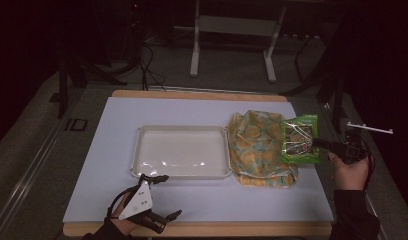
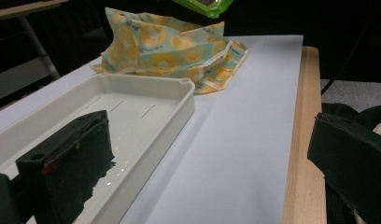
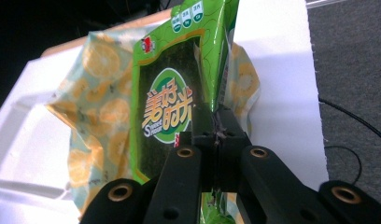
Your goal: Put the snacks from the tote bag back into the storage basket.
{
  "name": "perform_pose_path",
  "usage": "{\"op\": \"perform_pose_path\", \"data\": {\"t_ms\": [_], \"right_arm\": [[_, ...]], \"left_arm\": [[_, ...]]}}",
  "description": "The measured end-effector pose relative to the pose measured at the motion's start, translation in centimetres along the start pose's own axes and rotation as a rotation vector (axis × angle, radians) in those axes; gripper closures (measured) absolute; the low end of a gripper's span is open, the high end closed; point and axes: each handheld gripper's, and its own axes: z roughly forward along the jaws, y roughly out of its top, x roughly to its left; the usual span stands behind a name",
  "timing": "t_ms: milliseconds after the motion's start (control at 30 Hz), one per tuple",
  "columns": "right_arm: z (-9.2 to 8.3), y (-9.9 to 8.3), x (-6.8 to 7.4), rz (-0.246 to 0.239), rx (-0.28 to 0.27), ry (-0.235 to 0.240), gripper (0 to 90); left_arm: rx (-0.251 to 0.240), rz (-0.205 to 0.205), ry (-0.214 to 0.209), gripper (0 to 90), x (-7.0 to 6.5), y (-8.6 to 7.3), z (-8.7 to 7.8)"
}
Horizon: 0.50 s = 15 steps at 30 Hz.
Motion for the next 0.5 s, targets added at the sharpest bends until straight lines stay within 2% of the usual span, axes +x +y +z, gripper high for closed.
{"op": "perform_pose_path", "data": {"t_ms": [200, 500], "right_arm": [[-1.0, 0.6, 0.3, 0.008, -0.027, 0.010, 89.0], [-2.0, 1.6, 1.6, -0.003, -0.050, 0.024, 89.0]], "left_arm": [[0.002, 0.003, 0.000, 0.5, 0.0, 0.0, 0.0], [0.002, 0.001, 0.002, 0.5, 0.0, 0.0, 0.0]]}}
